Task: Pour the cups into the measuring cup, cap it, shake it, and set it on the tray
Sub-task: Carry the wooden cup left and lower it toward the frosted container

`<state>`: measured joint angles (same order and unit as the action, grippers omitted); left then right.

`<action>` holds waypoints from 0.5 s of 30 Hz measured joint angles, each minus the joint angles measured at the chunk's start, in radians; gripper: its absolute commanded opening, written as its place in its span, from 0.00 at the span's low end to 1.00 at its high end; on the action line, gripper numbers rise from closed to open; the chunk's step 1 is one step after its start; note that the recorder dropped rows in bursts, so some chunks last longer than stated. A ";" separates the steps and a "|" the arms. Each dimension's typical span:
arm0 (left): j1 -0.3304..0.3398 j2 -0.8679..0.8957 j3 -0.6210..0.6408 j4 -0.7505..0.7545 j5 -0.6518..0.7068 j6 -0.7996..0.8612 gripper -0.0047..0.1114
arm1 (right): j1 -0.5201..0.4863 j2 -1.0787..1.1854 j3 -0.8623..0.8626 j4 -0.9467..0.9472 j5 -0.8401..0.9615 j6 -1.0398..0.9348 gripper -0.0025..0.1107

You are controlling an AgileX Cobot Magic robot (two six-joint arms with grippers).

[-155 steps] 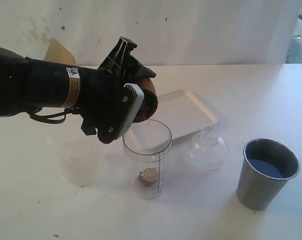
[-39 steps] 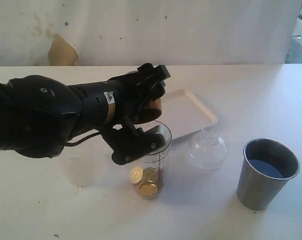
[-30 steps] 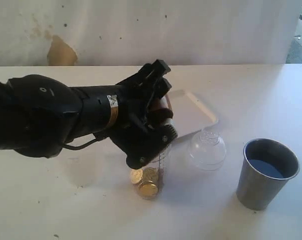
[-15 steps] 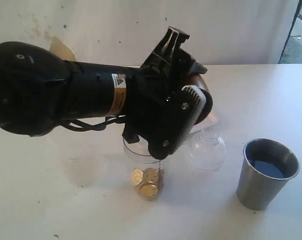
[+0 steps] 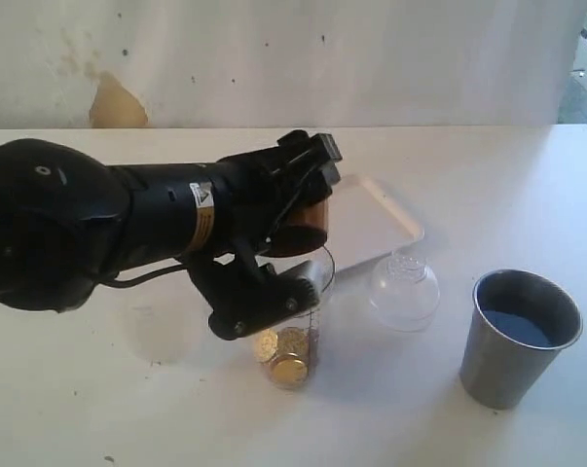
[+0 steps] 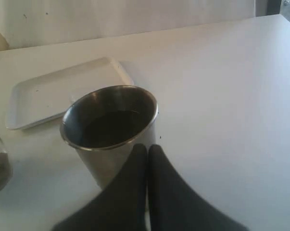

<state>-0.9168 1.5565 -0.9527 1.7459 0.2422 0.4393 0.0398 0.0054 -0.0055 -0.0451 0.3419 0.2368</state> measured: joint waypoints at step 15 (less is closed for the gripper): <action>0.122 0.000 -0.212 0.000 0.048 -1.241 0.04 | 0.000 0.000 0.000 0.000 0.000 0.000 0.02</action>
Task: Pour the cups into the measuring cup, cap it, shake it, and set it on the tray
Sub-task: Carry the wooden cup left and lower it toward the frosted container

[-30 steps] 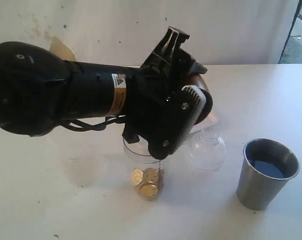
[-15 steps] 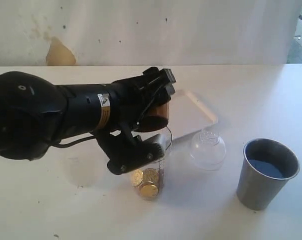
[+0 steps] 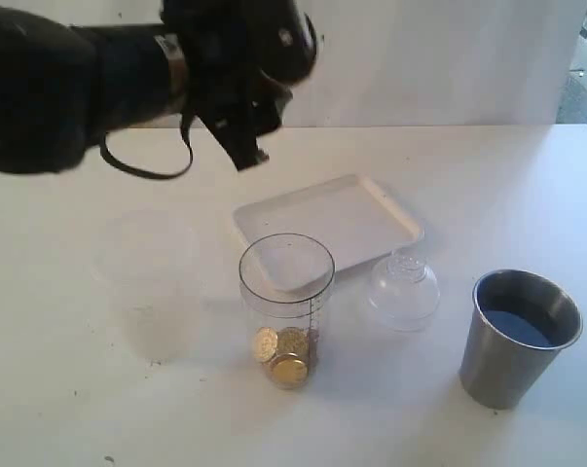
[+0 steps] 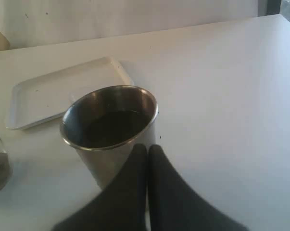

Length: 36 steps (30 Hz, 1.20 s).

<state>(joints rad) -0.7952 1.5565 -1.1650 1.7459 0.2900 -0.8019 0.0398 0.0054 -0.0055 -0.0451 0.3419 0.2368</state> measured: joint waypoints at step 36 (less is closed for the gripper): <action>0.930 0.643 0.137 -0.919 -1.314 0.260 0.04 | 0.000 0.000 0.000 0.000 0.000 0.000 0.02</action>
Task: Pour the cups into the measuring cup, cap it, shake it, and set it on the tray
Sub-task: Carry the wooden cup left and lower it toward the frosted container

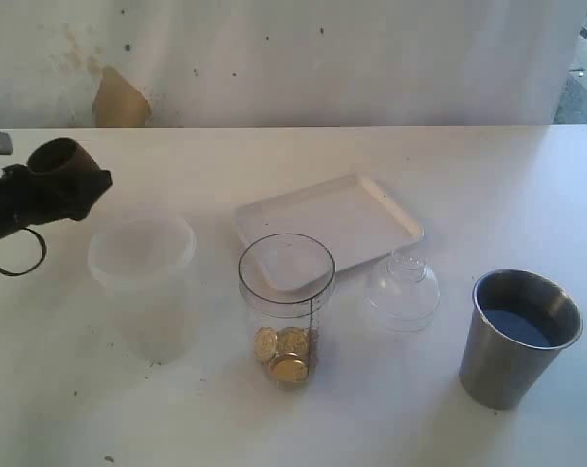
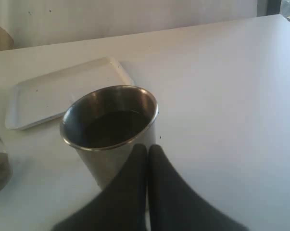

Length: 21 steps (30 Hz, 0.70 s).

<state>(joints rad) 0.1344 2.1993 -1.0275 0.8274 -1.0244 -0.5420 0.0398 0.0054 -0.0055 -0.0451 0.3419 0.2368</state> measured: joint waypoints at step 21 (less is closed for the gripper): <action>-0.154 0.040 -0.120 0.187 0.192 -0.066 0.14 | 0.000 0.000 0.000 0.000 0.000 0.000 0.02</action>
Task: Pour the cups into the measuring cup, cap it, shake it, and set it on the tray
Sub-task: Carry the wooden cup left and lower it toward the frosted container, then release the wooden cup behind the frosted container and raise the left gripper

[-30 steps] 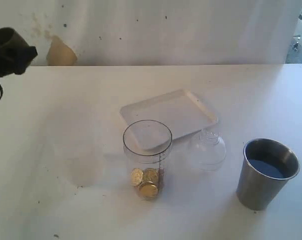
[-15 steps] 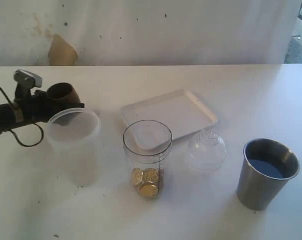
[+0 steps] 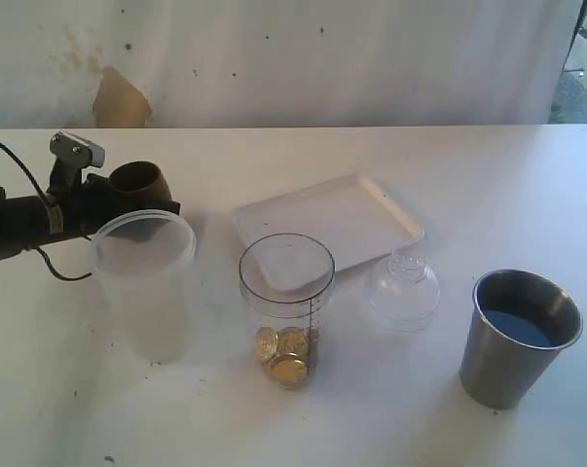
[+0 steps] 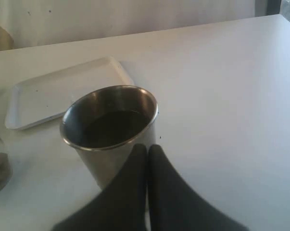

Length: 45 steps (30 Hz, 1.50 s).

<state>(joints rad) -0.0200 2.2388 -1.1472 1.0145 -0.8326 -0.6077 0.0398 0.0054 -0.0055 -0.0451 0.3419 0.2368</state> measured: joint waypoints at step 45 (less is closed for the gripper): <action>0.000 -0.524 0.000 0.120 0.300 -0.404 0.93 | 0.000 0.000 0.000 0.000 0.000 0.000 0.02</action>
<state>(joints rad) -0.0200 1.7144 -1.1472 1.1347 -0.5325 -1.0116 0.0398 0.0054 -0.0055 -0.0451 0.3419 0.2368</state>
